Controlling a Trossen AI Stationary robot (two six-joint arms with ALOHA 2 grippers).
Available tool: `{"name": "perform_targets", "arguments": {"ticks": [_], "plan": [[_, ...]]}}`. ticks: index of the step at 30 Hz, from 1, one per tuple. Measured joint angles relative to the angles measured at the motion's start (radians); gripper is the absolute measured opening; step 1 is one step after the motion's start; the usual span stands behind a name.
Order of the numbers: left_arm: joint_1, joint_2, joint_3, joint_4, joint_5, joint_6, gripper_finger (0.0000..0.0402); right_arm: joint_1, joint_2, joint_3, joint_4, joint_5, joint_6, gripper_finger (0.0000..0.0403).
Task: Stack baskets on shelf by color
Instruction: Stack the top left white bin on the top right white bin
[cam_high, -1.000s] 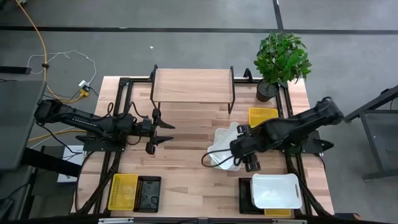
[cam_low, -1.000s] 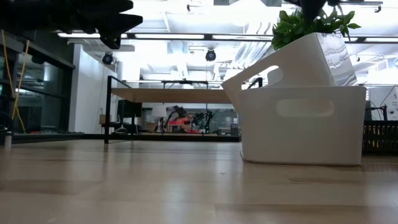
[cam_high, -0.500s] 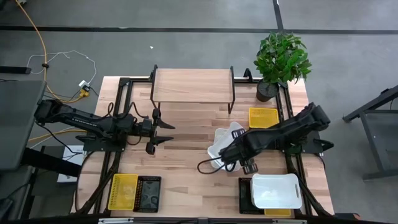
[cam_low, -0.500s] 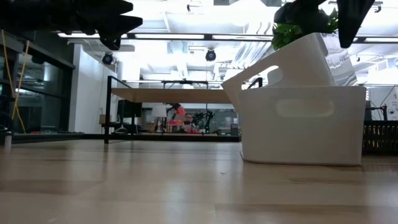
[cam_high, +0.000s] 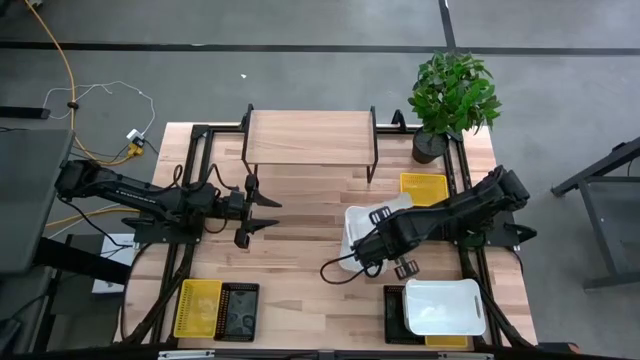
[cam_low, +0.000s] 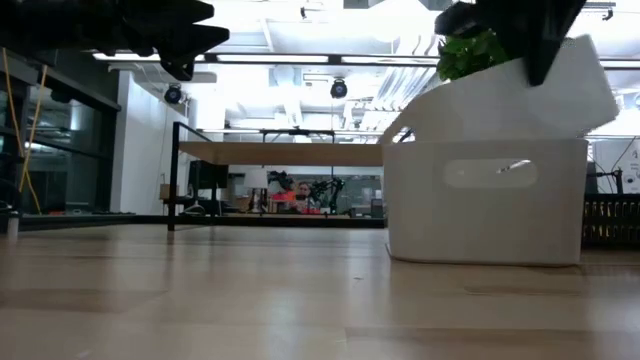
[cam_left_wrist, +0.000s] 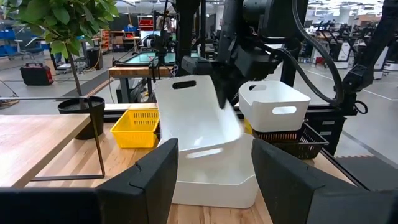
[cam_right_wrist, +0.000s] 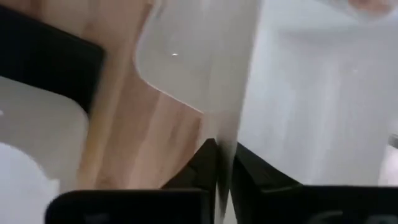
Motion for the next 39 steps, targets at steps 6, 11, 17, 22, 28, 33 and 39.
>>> {"name": "perform_targets", "arguments": {"ticks": [6,11,17,22,28,33,39], "plan": [[0.0,0.0,0.0,0.0,0.0,-0.001,0.0193,0.011,-0.001,0.113,-0.026,0.095,-0.021,0.0002],[0.0,0.0,0.0,0.0,0.0,-0.004,0.0193,0.019,-0.005,0.144,0.081,0.082,-0.076,0.0001],[0.0,0.0,0.0,-0.002,0.0,-0.004,0.0193,0.048,-0.053,0.069,0.344,-0.004,-0.255,0.0],[0.0,0.0,0.0,-0.008,0.0,-0.019,0.0193,0.051,-0.174,-0.08,0.431,0.007,-0.293,0.0],[-0.011,0.0,0.0,-0.007,0.0,0.022,0.0193,0.025,-0.421,-0.408,0.749,-0.011,-0.406,0.0],[-0.027,0.0,0.0,-0.007,0.0,0.016,0.0193,-0.057,-0.569,-0.586,0.827,-0.129,-0.635,0.0],[-0.043,0.0,0.0,-0.007,0.0,0.009,0.0193,-0.157,-0.593,-0.579,0.698,-0.292,-0.761,0.0]]}}
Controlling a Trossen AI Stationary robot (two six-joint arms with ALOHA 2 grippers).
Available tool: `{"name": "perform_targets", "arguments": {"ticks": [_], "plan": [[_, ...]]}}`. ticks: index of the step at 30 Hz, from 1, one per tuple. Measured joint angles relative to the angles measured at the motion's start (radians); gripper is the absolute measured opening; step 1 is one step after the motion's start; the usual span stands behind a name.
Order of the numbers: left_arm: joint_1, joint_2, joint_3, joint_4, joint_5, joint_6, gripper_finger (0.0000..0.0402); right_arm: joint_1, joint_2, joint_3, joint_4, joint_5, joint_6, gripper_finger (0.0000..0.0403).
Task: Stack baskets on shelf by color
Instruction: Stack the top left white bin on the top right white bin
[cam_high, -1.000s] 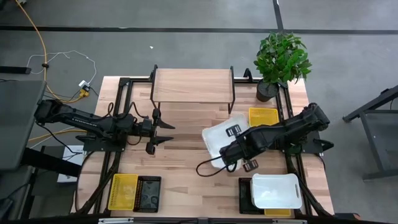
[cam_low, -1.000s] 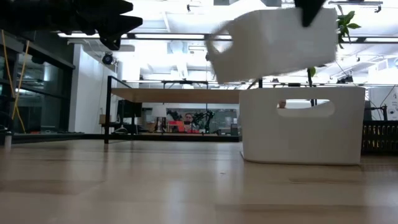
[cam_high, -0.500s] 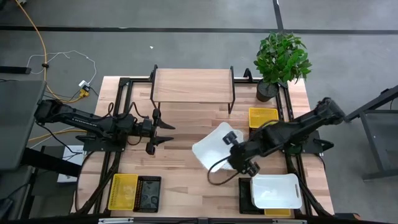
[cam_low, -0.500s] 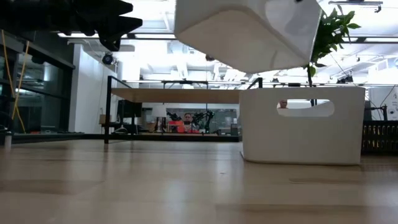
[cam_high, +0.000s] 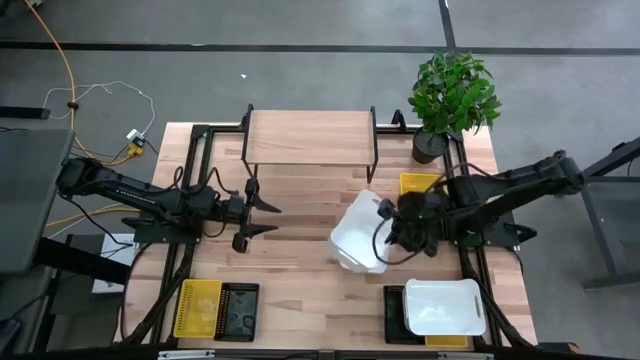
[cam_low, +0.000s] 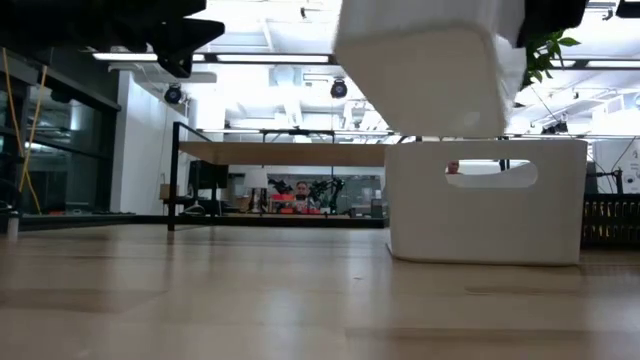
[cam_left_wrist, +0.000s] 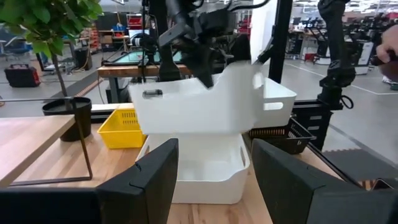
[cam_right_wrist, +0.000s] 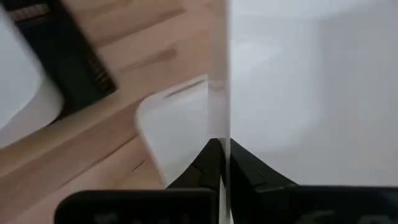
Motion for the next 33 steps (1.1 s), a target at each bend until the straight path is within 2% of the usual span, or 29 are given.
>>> {"name": "perform_targets", "arguments": {"ticks": [5,10,14,21,26,33], "plan": [[-0.003,0.0,0.0,-0.002,-0.021,0.062,0.0193,-0.047,0.038,0.021,0.015,-0.172,-0.167,0.0],[-0.003,0.0,0.0,-0.008,-0.075,0.071,0.0193,-0.073,0.083,0.024,-0.02,-0.169,-0.301,0.0],[-0.003,0.0,0.0,-0.008,-0.079,0.071,0.0193,-0.088,0.117,0.024,-0.067,-0.171,-0.359,0.0],[-0.003,0.0,0.0,-0.008,-0.079,0.071,0.0193,-0.138,0.128,0.024,-0.103,-0.091,-0.428,0.0],[-0.003,0.0,0.0,-0.009,-0.078,0.07,0.0193,-0.183,0.127,0.024,-0.145,-0.106,-0.41,0.0],[-0.003,0.0,0.0,-0.029,-0.078,0.07,0.0193,-0.171,0.128,0.024,-0.162,-0.092,-0.354,0.0]]}}
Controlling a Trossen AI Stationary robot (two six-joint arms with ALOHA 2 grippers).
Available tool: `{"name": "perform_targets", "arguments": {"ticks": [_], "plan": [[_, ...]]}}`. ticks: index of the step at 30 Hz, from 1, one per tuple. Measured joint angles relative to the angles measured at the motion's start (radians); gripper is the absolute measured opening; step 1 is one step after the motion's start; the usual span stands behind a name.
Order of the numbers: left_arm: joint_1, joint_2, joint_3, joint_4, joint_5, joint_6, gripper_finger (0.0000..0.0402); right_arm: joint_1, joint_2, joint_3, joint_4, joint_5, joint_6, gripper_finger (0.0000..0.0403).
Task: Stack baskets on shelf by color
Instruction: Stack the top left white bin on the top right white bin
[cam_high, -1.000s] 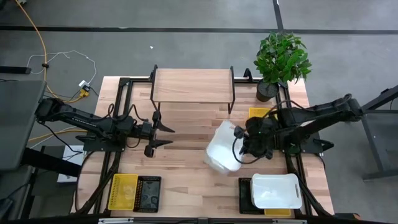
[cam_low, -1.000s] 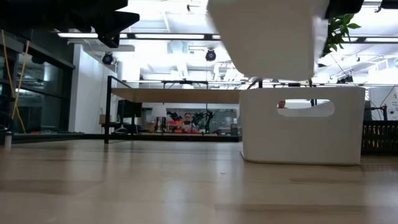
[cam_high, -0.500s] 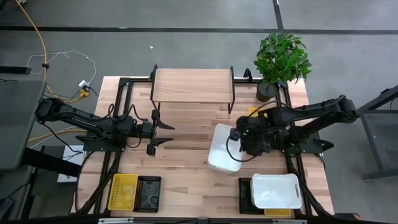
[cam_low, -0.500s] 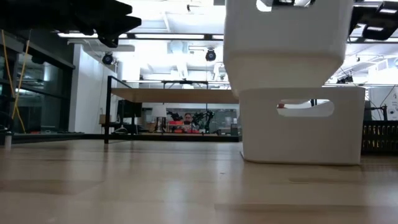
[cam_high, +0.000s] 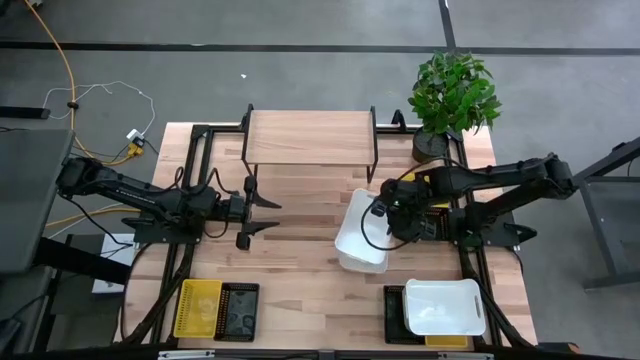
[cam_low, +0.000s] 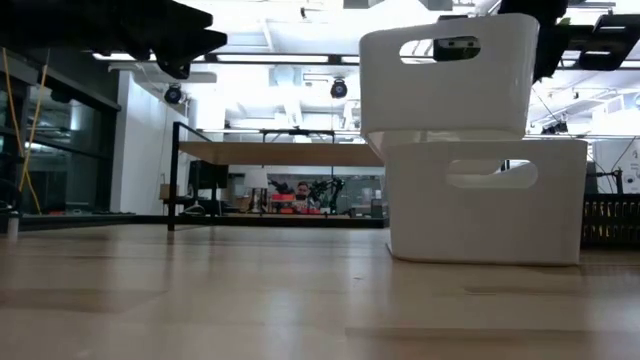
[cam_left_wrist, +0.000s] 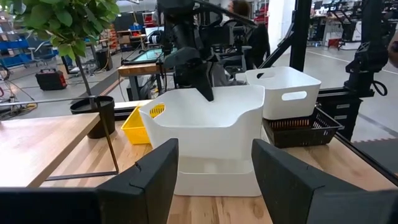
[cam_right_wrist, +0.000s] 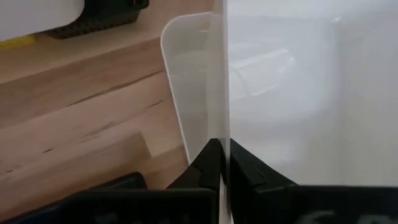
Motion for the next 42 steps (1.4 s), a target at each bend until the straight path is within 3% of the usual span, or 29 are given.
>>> {"name": "perform_targets", "arguments": {"ticks": [4,11,20,29,35,42], "plan": [[0.0,0.0,0.0,-0.002,0.0,0.0,0.0193,0.031,0.001,0.0,0.003,0.015,0.007,0.0],[0.0,0.0,0.0,-0.002,0.0,0.0,0.0193,0.057,0.001,0.0,0.015,0.13,0.055,0.0],[0.0,0.0,0.0,-0.002,0.0,0.0,0.0193,0.059,0.019,0.0,0.016,-0.026,0.029,0.0],[0.0,0.0,0.0,-0.006,0.001,-0.002,0.0193,0.058,0.076,0.0,0.036,-0.002,0.048,0.0],[0.0,0.0,0.0,-0.006,0.001,-0.001,0.0193,0.058,0.086,0.0,0.027,0.11,0.047,0.0],[0.0,0.0,0.0,-0.006,0.001,-0.001,0.0193,0.058,0.086,0.0,0.024,0.059,0.007,0.0]]}}
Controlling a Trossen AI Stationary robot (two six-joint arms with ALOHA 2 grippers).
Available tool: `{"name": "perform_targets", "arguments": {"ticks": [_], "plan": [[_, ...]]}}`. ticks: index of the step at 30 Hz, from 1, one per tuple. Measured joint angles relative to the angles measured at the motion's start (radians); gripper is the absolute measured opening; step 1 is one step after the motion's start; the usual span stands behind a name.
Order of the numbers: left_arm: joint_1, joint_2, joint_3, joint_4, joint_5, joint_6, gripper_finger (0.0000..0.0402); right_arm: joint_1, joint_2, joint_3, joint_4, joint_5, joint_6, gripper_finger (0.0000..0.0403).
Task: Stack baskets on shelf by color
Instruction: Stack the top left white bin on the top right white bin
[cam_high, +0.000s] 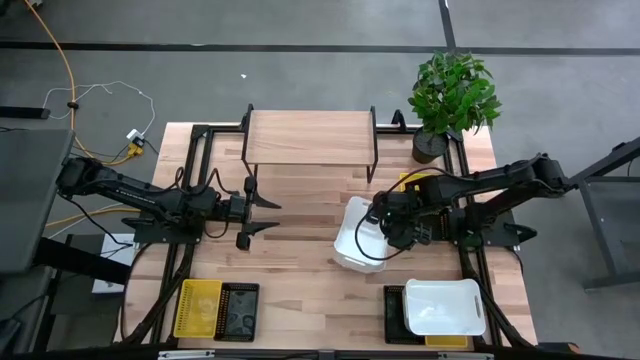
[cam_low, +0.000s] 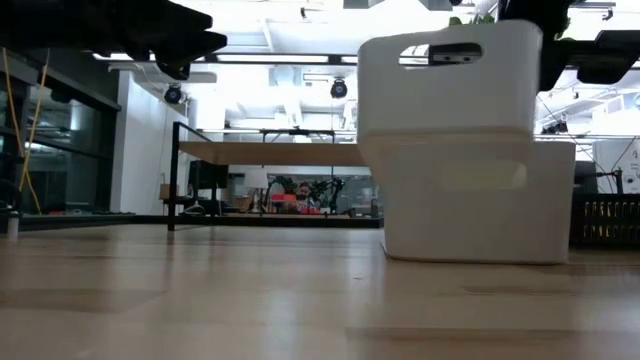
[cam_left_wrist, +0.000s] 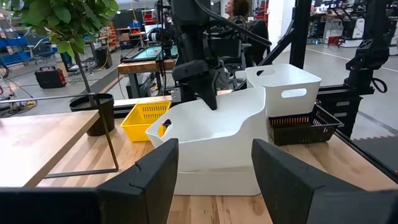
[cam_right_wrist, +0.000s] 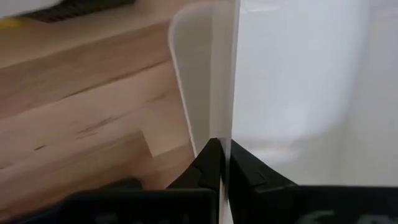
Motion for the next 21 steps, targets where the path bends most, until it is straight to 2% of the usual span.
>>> {"name": "perform_targets", "arguments": {"ticks": [5,14,21], "plan": [[0.0,0.0,0.0,0.0,0.0,0.0,0.0193,0.0,0.0,0.0,0.002,-0.052,-0.067,0.0],[0.0,0.0,0.0,0.0,0.0,-0.014,0.0193,-0.042,0.0,0.0,0.041,-0.004,-0.157,0.0],[0.0,0.0,0.0,0.0,0.0,-0.044,0.0193,-0.039,0.0,0.0,0.043,0.017,-0.131,0.0]]}}
